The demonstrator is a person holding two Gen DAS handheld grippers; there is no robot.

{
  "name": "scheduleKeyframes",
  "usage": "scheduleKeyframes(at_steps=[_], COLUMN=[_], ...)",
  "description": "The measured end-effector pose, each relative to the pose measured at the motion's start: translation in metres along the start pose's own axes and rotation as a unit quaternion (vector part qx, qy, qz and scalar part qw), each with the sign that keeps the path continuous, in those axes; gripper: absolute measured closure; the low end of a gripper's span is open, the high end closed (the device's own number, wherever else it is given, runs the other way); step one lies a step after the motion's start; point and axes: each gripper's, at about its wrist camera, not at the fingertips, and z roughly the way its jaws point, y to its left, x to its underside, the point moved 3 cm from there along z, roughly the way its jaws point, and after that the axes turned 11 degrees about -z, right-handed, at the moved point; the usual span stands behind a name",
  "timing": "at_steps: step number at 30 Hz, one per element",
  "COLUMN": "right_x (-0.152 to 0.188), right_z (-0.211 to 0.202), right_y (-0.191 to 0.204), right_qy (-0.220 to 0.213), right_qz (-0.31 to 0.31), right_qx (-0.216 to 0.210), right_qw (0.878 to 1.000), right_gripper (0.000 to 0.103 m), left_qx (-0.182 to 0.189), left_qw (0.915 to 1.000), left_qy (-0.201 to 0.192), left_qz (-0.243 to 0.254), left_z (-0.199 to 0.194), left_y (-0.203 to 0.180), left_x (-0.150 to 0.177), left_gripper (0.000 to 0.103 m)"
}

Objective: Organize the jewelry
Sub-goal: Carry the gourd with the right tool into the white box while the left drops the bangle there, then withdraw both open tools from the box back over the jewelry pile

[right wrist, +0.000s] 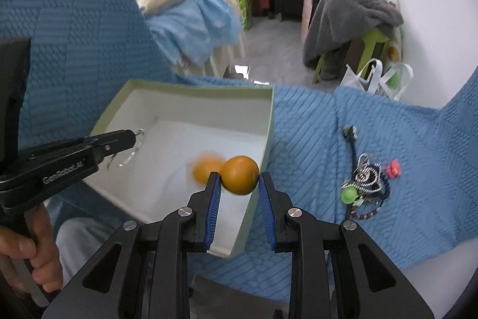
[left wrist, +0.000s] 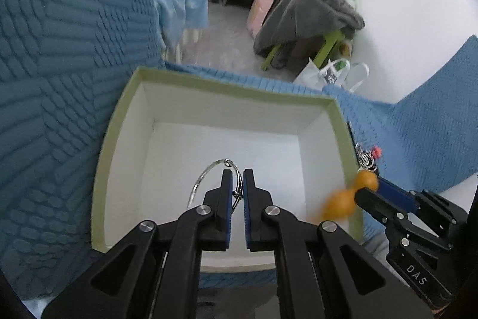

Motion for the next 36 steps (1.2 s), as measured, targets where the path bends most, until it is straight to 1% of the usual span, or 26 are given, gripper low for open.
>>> scheduleKeyframes(at_steps=[4,8,10,11,12,13,16,19,24,28,33,36], right_x=[0.003,0.003,0.002,0.001,0.0,-0.001,-0.005,-0.011,-0.018,-0.02,-0.019,-0.016], right_z=[0.007,0.006,0.004,0.001,-0.003,-0.006,-0.019,-0.043,-0.08,-0.109,-0.136,-0.149], right_y=[0.002,0.0,-0.001,-0.002,-0.003,-0.004,-0.007,-0.011,-0.019,-0.026,-0.036,-0.044], right_qy=[0.008,0.005,0.002,-0.002,-0.006,-0.011,-0.027,-0.059,-0.1,-0.129,-0.154,-0.168], right_qz=[0.0,0.006,0.005,0.004,0.005,0.006,0.007,0.003,-0.004,-0.011,-0.018,-0.021], right_qx=[-0.001,-0.009,-0.01,-0.013,-0.018,-0.02,-0.02,-0.019,-0.017,-0.014,-0.005,-0.006], right_qw=[1.0,1.0,1.0,1.0,1.0,1.0,0.999,0.998,0.995,0.992,0.988,0.986], right_gripper=[0.081,0.081,0.081,0.081,0.081,0.081,0.079,0.075,0.075,0.075,0.075,0.075], left_qx=[-0.004,-0.005,0.002,0.001,0.0,0.005,0.008,0.008,0.01,0.016,0.021,0.025], left_qw=[0.9999,0.9997,0.9997,0.9997,0.9999,0.9999,0.9998,0.9994,0.9978,0.9953,0.9918,0.989], left_qy=[0.012,0.022,0.025,0.023,0.016,0.003,-0.008,-0.03,-0.064,-0.095,-0.126,-0.146], left_qz=[0.005,0.007,0.002,-0.002,-0.006,-0.008,-0.015,-0.014,-0.014,-0.008,0.0,0.003], left_z=[0.008,0.012,0.011,0.009,0.005,-0.002,-0.017,-0.037,-0.073,-0.102,-0.13,-0.146], left_y=[0.003,0.002,0.001,0.002,0.001,0.001,-0.002,-0.008,-0.024,-0.044,-0.069,-0.082], left_x=[0.005,0.006,0.006,0.006,0.005,0.004,0.002,-0.001,-0.004,-0.003,0.002,0.005], left_gripper=[0.097,0.095,0.077,0.053,0.041,0.04,0.04,0.04,0.04,0.04,0.04,0.04])
